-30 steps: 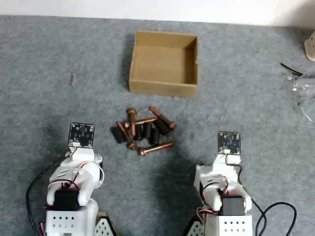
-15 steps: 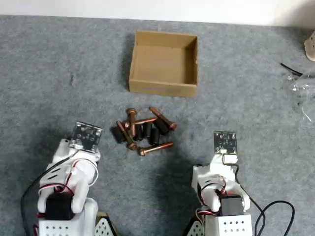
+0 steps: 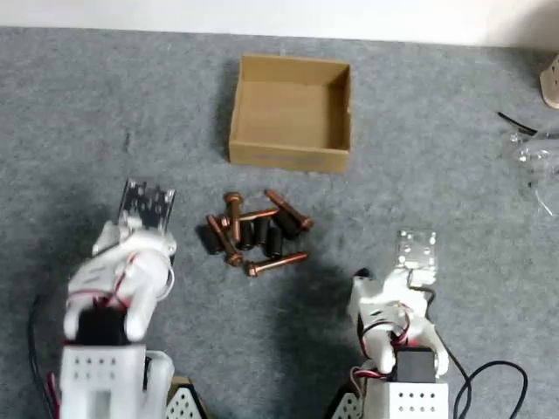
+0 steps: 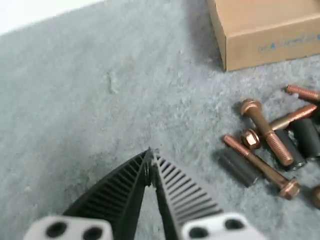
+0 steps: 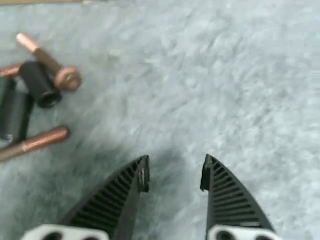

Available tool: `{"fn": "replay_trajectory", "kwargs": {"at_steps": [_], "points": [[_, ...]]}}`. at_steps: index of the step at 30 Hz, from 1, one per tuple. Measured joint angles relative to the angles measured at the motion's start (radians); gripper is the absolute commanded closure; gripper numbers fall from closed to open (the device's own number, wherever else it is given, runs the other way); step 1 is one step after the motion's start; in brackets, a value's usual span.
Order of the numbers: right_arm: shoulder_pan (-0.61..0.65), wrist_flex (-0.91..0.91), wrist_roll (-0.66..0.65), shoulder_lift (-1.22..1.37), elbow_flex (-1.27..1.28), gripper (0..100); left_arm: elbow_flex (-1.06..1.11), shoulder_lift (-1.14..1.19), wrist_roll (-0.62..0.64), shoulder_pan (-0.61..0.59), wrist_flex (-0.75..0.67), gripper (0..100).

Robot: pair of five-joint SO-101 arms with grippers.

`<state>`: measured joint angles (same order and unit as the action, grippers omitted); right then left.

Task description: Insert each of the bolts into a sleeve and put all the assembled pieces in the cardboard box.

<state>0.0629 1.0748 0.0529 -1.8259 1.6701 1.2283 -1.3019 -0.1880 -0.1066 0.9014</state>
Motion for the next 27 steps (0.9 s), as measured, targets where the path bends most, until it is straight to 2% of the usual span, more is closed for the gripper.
{"fn": "replay_trajectory", "kwargs": {"at_steps": [5, 10, 13, 19, 22, 27], "points": [[-0.081, -0.006, -0.002, 0.0, 0.0, 83.8, -0.218, 0.327, 0.094, -0.002, -0.029, 100], [-0.117, -0.006, -0.147, 0.0, 0.0, 83.8, -0.331, 0.646, 0.195, 0.002, -0.12, 100], [-0.126, -0.006, -0.175, 0.0, 0.0, 83.9, -0.338, 0.793, 0.21, 0.008, -0.153, 100], [-0.149, -0.003, -0.183, 0.0, 0.0, 83.9, -0.276, 0.842, 0.212, -0.002, -0.267, 100], [-0.206, 0.021, -0.241, 0.0, 0.0, 83.9, -0.221, 0.844, 0.212, -0.034, -0.348, 100], [-0.279, 0.044, -0.321, 0.0, 0.0, 83.9, -0.216, 0.853, 0.212, -0.069, -0.393, 100]]}}
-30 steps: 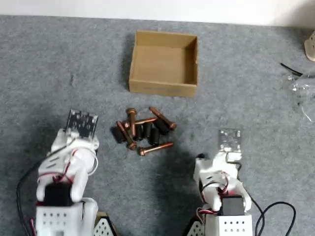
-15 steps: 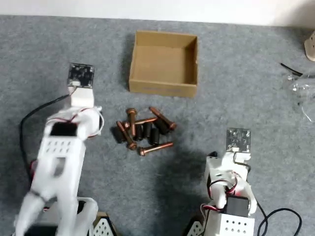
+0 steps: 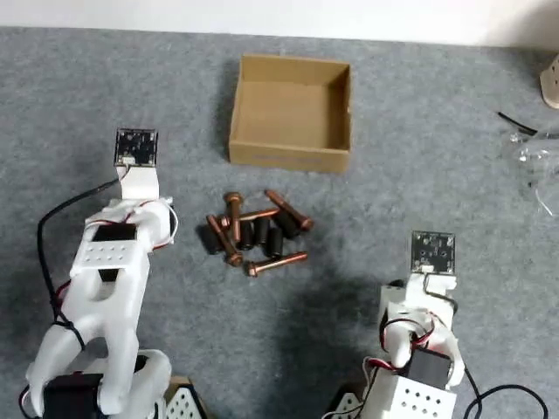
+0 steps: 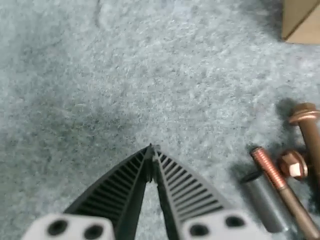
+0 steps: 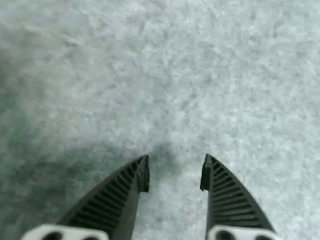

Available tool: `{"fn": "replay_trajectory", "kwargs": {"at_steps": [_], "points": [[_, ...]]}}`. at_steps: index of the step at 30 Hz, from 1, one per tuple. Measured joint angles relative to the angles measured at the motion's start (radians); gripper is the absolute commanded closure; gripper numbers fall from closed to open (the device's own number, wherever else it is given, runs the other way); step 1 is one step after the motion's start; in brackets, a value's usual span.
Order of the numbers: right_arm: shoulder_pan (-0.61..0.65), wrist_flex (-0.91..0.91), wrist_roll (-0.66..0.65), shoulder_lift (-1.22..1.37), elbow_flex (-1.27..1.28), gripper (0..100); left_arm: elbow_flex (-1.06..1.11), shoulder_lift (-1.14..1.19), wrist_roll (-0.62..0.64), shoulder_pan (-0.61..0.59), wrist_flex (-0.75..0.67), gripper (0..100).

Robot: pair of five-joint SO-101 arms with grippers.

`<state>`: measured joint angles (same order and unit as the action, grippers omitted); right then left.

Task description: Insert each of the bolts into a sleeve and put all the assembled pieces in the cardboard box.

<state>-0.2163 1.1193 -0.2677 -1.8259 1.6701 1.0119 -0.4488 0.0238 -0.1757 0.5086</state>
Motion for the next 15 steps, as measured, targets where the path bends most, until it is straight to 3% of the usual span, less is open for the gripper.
{"fn": "replay_trajectory", "kwargs": {"at_steps": [2, 10, 15], "points": [[0.017, 0.0, -0.005, 0.0, 0.0, 83.9, 0.0, 0.002, 0.0, 0.0, -0.005, 100], [0.276, 0.0, -0.008, 0.0, -0.031, 83.9, 0.0, 0.002, 0.006, 0.0, -0.008, 100], [0.396, -0.015, 0.06, 0.008, -0.107, 83.9, 0.0, 0.002, 0.006, 0.0, -0.008, 100]]}}
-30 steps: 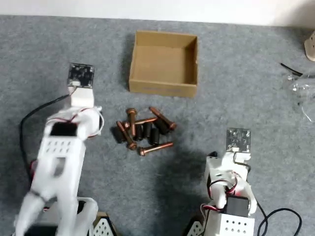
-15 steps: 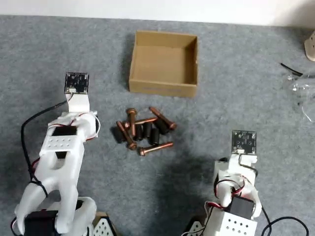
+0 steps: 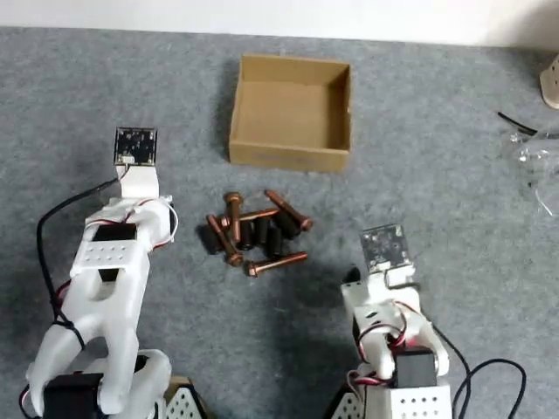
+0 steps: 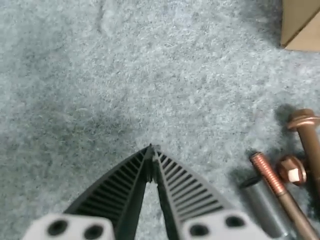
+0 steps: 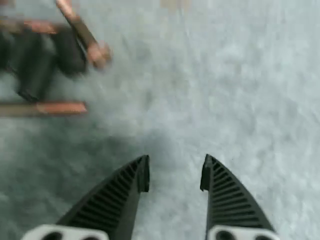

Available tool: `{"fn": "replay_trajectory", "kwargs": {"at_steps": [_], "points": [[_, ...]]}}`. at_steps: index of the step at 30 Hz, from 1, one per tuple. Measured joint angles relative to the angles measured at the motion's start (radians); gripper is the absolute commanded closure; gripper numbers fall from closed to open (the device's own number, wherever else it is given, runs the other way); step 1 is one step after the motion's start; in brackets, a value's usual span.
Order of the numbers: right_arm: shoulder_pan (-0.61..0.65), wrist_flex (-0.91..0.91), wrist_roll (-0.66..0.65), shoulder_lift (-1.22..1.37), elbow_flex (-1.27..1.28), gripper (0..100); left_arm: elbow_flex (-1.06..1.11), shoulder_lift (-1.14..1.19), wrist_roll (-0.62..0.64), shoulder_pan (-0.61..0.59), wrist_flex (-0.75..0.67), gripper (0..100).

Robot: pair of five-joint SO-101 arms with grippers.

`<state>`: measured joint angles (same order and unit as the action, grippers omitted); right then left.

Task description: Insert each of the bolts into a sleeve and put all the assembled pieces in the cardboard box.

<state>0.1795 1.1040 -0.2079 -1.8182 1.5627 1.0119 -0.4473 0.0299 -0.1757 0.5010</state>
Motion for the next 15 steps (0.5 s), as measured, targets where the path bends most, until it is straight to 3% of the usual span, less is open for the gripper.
{"fn": "replay_trajectory", "kwargs": {"at_steps": [6, 15], "points": [[0.103, -0.035, 0.025, 0.299, -0.196, 83.9, 0.0, 0.0, 0.0, 0.0, -0.02, 100], [0.282, -0.041, 0.157, 0.967, -0.736, 83.9, 0.0, 0.0, 0.0, 0.0, -0.021, 100]]}}
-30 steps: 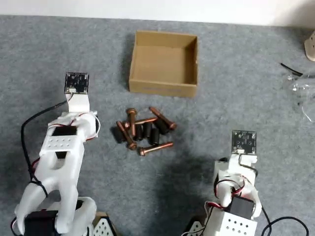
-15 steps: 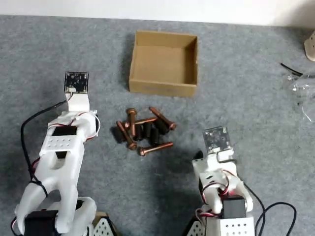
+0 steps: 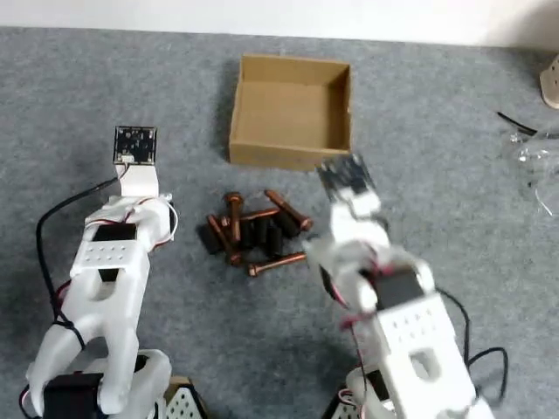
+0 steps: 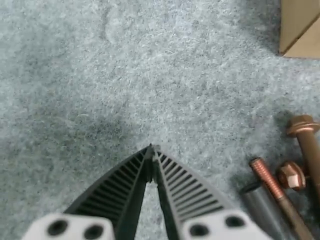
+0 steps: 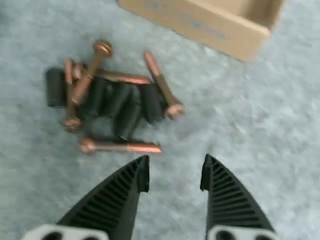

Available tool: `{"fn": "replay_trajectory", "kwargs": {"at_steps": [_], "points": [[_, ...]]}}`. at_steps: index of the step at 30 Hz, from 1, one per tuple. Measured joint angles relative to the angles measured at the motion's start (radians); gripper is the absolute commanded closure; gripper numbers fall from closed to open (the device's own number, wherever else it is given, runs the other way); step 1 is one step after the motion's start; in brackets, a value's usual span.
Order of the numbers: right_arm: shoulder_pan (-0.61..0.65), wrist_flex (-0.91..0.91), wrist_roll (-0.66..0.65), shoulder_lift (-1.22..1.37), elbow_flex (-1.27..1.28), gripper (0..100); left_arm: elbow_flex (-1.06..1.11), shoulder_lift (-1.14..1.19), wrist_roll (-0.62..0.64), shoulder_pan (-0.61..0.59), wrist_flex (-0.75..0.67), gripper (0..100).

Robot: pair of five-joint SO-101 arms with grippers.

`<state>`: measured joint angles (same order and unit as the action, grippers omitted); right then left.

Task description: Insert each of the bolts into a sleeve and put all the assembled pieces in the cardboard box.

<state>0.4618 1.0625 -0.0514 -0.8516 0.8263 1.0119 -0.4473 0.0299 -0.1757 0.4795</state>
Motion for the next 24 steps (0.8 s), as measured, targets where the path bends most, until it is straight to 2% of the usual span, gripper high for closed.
{"fn": "replay_trajectory", "kwargs": {"at_steps": [7, 12, 15, 21, 24], "points": [[0.101, 0.0, 0.101, 0.485, -0.353, 83.9, 0.0, 0.0, 0.0, 0.0, 0.0, 100], [0.16, 0.0, 0.29, 0.726, -0.473, 83.9, 0.0, 0.0, 0.0, 0.0, 0.0, 100], [0.212, 0.0, 0.394, 0.789, -0.493, 83.9, 0.0, 0.0, 0.0, 0.0, -0.008, 100], [0.338, 0.0, 0.506, 0.804, -0.496, 83.9, 0.0, 0.0, 0.0, 0.0, -0.015, 100], [0.359, -0.009, 0.552, 0.804, -0.496, 83.9, 0.0, 0.003, 0.0, 0.0, -0.015, 100]]}}
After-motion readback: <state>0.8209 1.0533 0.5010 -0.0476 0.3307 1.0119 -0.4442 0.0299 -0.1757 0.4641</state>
